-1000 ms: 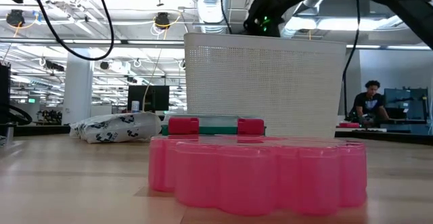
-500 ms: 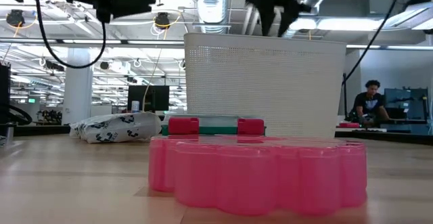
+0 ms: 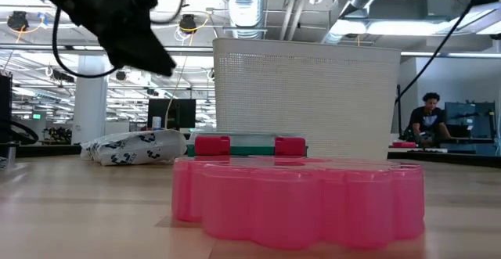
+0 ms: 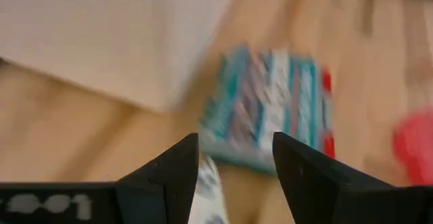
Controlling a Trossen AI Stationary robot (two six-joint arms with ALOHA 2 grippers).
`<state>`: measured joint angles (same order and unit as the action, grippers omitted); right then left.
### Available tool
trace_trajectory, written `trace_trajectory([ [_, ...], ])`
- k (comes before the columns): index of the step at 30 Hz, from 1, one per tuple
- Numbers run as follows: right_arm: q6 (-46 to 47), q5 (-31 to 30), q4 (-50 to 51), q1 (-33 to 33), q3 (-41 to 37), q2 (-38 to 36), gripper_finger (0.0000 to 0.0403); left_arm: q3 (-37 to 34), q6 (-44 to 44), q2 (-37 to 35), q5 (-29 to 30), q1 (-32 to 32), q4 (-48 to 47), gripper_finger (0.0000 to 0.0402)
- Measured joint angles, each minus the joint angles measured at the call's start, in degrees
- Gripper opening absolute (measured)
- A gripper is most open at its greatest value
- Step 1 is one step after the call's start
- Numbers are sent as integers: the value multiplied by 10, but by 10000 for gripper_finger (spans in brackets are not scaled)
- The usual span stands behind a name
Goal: Pick & place medical supplies in basket/bin
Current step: Put the mailer bag into the white bin
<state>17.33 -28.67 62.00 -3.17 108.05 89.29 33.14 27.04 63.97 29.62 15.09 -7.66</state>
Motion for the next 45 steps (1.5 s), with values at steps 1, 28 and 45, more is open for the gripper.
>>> trace_trajectory([
  [1,-7,0,-4,10,0,4,249,9,7,21,-21,2,-15,178],
  [28,-156,2,-4,83,0,119,249,339,286,420,11,30,-493,178],
  [45,-171,3,-7,52,-1,115,249,342,373,422,53,49,-590,178],
])
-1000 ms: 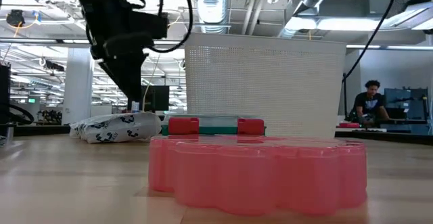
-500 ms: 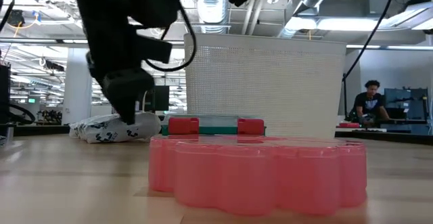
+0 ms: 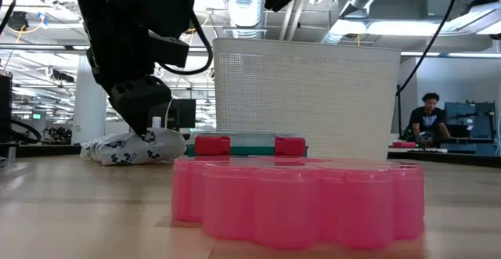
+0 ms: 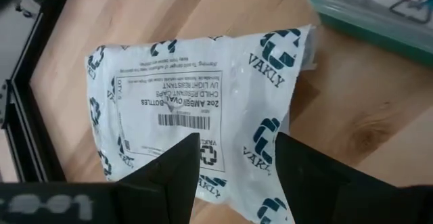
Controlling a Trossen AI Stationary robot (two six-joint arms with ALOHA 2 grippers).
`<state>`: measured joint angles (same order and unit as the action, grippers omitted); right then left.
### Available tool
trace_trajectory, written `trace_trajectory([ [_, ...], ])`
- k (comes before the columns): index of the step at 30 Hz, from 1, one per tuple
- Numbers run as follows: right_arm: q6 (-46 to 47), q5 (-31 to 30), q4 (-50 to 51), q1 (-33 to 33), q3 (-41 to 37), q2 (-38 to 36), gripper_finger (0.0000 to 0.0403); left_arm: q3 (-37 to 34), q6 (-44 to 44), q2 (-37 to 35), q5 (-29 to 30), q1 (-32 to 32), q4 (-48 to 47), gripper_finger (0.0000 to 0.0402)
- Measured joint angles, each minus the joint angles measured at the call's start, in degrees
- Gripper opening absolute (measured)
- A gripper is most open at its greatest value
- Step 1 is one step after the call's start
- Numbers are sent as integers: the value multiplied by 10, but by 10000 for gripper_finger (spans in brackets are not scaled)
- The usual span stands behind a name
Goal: Pick & place medical supplies in basket/bin
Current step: Put the mailer bag into the white bin
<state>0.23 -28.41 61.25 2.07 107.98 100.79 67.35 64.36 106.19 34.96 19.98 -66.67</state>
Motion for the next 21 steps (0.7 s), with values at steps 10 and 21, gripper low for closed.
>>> trace_trajectory([
  [10,2,0,2,12,0,0,249,-1,0,13,-13,-4,-17,178],
  [21,2,1,-4,32,0,0,249,-40,23,60,-17,-3,-23,144],
])
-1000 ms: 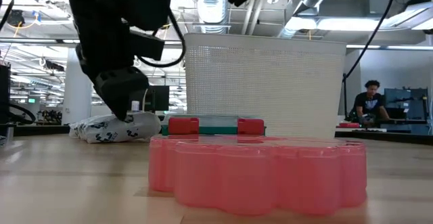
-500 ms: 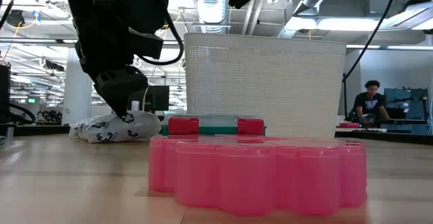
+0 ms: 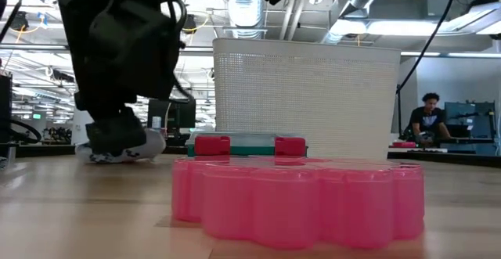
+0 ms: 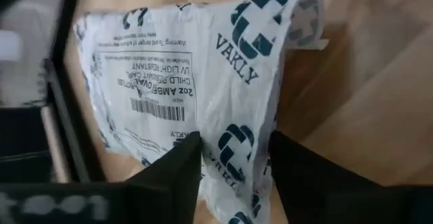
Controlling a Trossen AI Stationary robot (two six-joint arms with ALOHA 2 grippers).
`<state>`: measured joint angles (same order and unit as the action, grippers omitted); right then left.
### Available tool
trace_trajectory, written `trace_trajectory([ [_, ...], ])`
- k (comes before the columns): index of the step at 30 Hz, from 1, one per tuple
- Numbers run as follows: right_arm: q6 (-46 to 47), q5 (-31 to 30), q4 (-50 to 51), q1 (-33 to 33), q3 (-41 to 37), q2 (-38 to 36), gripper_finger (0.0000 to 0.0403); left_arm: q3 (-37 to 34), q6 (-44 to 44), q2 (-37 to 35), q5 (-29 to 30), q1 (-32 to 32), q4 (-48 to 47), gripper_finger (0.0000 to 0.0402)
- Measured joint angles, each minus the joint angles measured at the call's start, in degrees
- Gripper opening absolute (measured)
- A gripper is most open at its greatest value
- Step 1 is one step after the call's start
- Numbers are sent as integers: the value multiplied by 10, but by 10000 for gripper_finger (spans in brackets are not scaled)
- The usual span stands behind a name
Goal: Pick & place medical supplies in basket/bin
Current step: Put the mailer bag into the white bin
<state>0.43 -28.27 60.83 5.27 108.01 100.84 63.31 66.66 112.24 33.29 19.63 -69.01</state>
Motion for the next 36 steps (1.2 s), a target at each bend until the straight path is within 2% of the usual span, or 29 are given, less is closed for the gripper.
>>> trace_trajectory([
  [7,1,-1,0,0,0,0,249,10,2,1,-3,6,-33,16],
  [8,1,-1,1,0,0,0,249,15,1,1,-5,9,-34,8],
  [17,10,-1,3,2,0,0,249,72,-32,2,-4,33,-57,0],
  [26,8,-11,31,15,0,-2,249,142,51,2,20,58,-213,0],
  [32,45,-50,82,28,0,-10,249,167,44,-1,20,69,-210,0],
  [36,70,-36,118,43,0,-15,249,177,39,-1,20,72,-210,0],
])
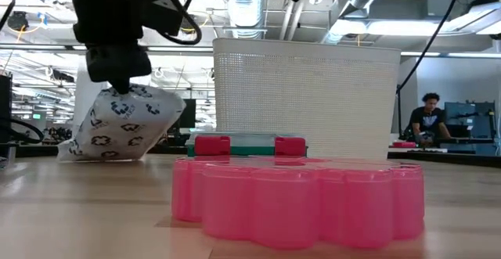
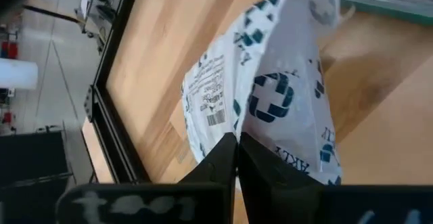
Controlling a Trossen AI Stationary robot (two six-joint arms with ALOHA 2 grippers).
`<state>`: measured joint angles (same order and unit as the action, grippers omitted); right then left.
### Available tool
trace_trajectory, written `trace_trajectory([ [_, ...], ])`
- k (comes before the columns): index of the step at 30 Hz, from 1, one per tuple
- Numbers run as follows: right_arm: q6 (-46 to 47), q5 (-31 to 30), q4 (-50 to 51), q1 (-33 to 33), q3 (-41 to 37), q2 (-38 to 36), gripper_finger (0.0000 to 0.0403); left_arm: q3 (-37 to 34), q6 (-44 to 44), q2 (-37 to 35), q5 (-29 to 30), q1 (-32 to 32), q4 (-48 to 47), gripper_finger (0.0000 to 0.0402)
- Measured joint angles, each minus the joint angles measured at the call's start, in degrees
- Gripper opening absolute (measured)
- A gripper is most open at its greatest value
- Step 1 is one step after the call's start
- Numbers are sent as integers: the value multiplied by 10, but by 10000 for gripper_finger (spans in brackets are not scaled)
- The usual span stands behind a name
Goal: Pick & place medical supplies in basket/bin
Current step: Put the mailer bag into the white bin
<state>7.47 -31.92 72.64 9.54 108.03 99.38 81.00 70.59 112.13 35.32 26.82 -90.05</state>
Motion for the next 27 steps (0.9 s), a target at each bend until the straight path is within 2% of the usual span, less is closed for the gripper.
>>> trace_trajectory([
  [6,10,6,30,37,0,1,249,27,-11,0,7,14,0,0],
  [10,15,-15,46,61,0,-8,249,79,-21,0,30,37,0,0],
  [16,57,-56,59,85,0,-34,249,184,-32,0,111,70,0,0],
  [22,102,-77,81,112,0,-62,249,276,-94,0,187,86,0,0],
  [27,131,-105,92,138,0,-76,249,309,-135,-1,211,72,1,0],
])
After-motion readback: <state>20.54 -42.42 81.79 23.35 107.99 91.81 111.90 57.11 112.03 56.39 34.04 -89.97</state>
